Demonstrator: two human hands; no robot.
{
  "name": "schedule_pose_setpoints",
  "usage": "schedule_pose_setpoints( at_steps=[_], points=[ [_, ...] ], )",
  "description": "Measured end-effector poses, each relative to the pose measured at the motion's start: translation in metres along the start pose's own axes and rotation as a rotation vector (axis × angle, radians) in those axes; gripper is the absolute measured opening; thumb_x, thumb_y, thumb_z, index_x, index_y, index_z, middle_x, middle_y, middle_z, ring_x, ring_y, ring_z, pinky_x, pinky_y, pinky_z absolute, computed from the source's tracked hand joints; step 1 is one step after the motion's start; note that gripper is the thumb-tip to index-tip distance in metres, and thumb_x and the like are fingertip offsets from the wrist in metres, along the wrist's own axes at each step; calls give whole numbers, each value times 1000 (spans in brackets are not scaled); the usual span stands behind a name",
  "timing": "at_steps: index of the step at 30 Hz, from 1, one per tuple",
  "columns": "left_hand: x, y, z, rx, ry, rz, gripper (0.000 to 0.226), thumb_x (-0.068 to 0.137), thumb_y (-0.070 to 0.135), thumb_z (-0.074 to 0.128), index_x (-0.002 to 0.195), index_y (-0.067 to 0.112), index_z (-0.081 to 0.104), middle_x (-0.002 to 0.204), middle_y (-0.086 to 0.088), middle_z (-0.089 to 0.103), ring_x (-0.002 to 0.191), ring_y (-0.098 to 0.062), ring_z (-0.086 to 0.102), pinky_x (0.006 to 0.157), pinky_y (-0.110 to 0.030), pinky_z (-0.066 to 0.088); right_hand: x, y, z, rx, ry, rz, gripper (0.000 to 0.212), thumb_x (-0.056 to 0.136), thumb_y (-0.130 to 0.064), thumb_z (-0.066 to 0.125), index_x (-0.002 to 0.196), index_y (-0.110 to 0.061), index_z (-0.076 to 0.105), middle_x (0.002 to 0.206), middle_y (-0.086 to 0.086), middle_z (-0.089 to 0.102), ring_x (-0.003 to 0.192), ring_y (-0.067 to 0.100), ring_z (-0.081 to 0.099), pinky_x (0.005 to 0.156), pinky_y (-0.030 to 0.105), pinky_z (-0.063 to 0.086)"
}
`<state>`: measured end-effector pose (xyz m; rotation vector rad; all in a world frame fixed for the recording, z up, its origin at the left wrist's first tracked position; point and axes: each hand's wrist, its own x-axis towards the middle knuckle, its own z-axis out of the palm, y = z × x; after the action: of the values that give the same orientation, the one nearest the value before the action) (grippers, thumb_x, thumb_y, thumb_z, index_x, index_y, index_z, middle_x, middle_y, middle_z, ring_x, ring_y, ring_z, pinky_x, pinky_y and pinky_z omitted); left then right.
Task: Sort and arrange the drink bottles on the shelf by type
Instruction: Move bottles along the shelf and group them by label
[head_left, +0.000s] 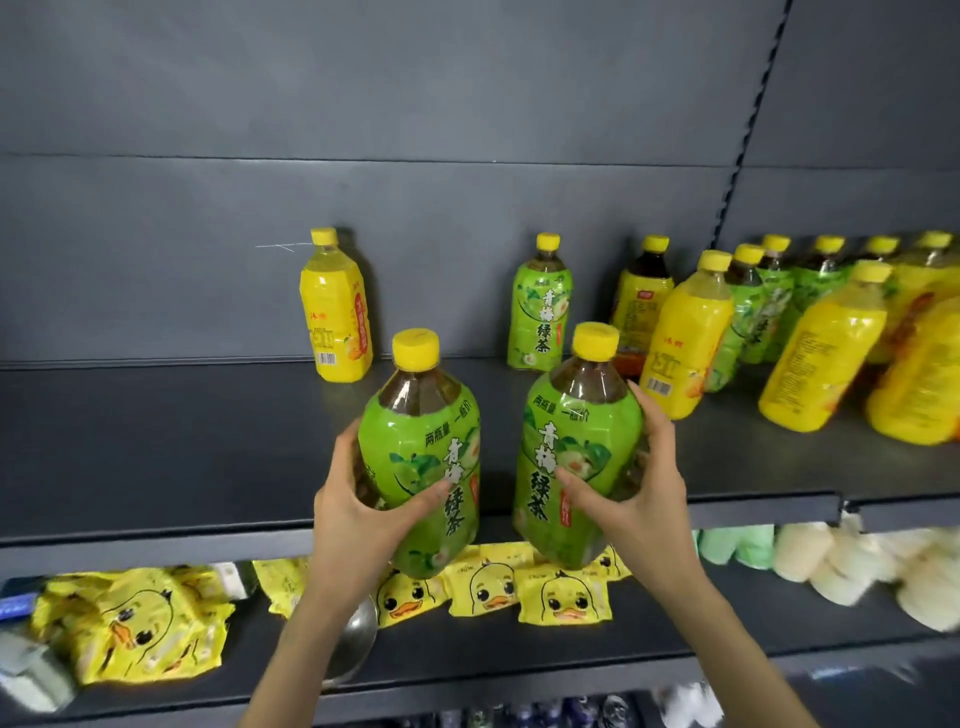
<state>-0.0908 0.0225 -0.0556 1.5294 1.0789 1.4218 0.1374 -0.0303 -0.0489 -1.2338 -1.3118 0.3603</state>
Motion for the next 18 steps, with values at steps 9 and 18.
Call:
schedule_pose_setpoints(
  at_steps=[9, 18],
  points=[
    [-81, -3, 13, -21, -117, -159, 99, 27, 65, 81, 116, 37, 49, 100, 13, 67, 88, -1, 64, 68, -22, 51, -109, 2, -85, -21, 44, 249, 82, 57, -50, 83, 128, -48, 42, 108, -20, 65, 98, 6, 65, 82, 41, 57],
    [-110, 20, 105, -56, -186, -123, 84, 43, 53, 88, 116, 34, 50, 100, 14, 65, 87, -1, 62, 71, -27, 52, -135, 8, -188, -88, 86, 245, 85, 56, -50, 85, 128, -52, 40, 108, -27, 63, 99, -1, 62, 80, 25, 53]
  ],
)
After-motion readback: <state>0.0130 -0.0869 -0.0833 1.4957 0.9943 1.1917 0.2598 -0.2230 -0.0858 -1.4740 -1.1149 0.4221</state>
